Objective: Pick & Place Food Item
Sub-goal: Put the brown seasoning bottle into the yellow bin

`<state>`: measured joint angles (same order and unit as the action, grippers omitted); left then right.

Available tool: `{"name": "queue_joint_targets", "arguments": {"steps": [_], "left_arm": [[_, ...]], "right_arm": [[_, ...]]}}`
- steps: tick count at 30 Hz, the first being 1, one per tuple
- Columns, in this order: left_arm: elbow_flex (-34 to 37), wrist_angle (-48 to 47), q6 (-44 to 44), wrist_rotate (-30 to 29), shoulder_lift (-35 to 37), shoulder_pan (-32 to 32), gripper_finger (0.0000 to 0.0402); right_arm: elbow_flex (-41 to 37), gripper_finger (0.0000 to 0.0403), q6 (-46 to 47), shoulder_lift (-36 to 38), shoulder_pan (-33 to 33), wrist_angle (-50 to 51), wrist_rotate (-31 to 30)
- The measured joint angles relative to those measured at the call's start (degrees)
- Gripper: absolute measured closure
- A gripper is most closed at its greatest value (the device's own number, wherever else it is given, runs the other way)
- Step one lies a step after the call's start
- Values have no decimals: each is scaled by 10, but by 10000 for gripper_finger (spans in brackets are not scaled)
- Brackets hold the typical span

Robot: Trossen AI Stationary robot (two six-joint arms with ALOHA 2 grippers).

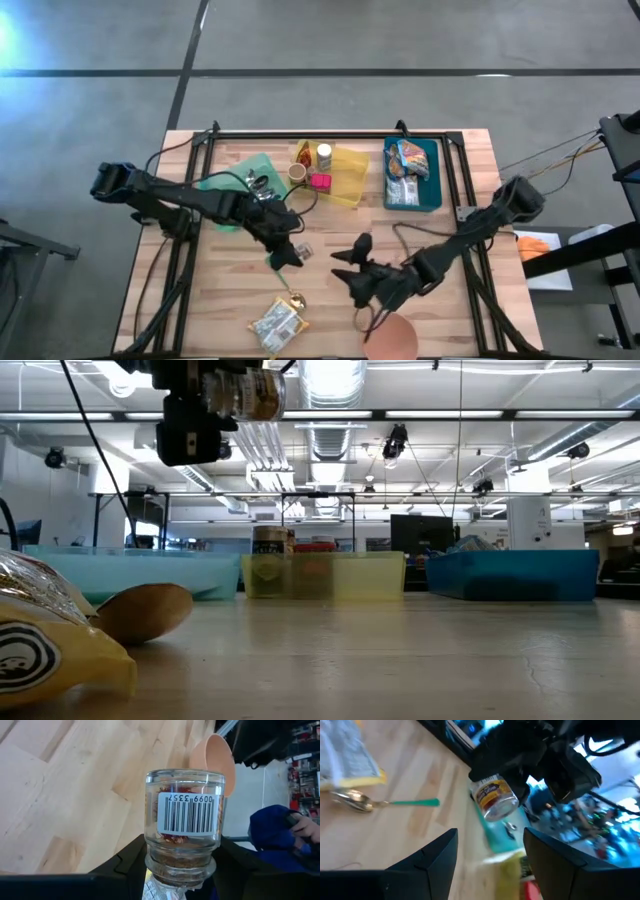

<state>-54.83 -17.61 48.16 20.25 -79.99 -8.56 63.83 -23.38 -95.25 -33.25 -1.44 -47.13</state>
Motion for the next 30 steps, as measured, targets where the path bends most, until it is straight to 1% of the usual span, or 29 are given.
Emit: {"name": "queue_joint_targets", "arguments": {"steps": [3,6,9,13,17,20,23,25,30], "left_arm": [[0,0,-3,13,0,4,233],[0,0,-4,25,0,4,233],[0,0,-7,31,0,3,233],[0,0,-12,34,0,1,233],[0,-1,-13,34,1,0,233],[0,0,-15,38,3,0,233],[0,0,-17,40,3,0,233],[0,0,-19,41,3,0,233],[0,2,-19,44,3,0,233]], "right_arm": [[66,179,6,-51,0,54,-46],[126,179,-3,-99,0,92,-73],[182,179,-34,-143,0,100,-111],[251,179,-70,-195,0,108,-184],[306,179,-51,-227,-1,154,-187],[341,178,-5,-245,-1,221,-185],[373,169,55,-257,-1,288,-166],[388,153,77,-262,1,317,-162],[404,99,67,-269,3,332,-160]]}}
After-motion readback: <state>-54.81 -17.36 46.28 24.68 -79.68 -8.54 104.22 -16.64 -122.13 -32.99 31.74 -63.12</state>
